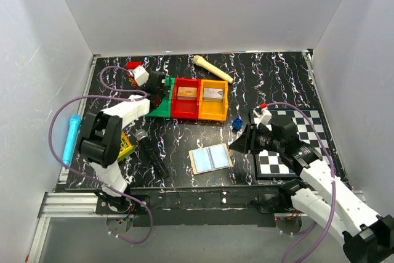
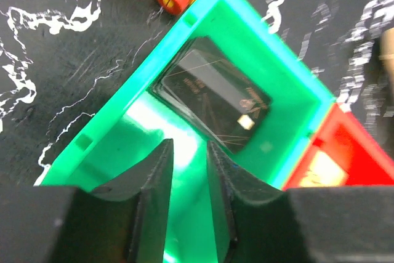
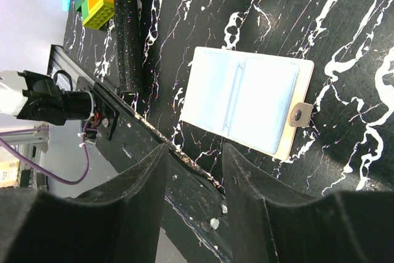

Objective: Take the credit cards out of the card holder
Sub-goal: Remove the credit card from the card holder.

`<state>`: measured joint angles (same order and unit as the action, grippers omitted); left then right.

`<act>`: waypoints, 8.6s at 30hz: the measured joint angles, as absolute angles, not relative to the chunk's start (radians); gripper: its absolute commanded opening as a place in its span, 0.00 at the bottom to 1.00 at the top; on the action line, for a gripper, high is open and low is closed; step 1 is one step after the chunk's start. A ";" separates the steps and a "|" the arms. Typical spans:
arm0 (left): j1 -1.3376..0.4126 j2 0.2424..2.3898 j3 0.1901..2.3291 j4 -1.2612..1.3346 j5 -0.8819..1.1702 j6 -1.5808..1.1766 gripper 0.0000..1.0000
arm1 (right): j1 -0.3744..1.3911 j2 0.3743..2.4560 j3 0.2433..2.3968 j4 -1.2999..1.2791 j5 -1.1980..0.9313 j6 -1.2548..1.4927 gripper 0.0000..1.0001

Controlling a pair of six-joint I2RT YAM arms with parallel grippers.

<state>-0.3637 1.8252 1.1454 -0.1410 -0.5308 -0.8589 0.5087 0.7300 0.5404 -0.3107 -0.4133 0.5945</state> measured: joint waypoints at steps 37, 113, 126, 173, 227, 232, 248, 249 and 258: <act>-0.925 1.043 0.583 -0.236 -0.291 -0.970 0.98 | 0.519 1.079 0.559 -0.392 -0.212 0.538 0.66; -0.932 1.271 0.550 0.222 0.125 -0.899 0.45 | 0.676 1.055 0.632 -0.407 -0.297 0.478 0.01; -0.958 1.413 0.645 0.134 0.196 -0.796 0.46 | 0.679 1.001 0.606 -0.385 -0.302 0.498 0.01; -1.024 1.478 0.750 -0.117 -0.034 -0.736 0.62 | 0.679 1.002 0.626 -0.390 -0.303 0.493 0.01; -1.093 1.522 0.851 -0.206 -0.162 -0.700 0.50 | 0.679 0.979 0.634 -0.415 -0.303 0.493 0.01; -1.093 1.506 0.843 -0.228 -0.194 -0.710 0.51 | 0.679 0.975 0.634 -0.416 -0.303 0.492 0.01; -1.093 1.335 0.820 -0.231 -0.256 -0.704 0.61 | 0.679 0.975 0.634 -0.418 -0.302 0.490 0.01; -1.094 1.360 0.830 -0.224 -0.242 -0.699 0.61 | 0.679 0.975 0.634 -0.417 -0.303 0.490 0.01; -1.101 1.489 0.847 -0.205 -0.163 -0.678 0.63 | 0.679 0.975 0.634 -0.418 -0.303 0.490 0.01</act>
<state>-1.1011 1.4895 0.8467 -0.2054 -0.1635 -0.6785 0.6792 0.9749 0.6342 -0.4175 -0.3027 0.4900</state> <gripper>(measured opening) 0.623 0.053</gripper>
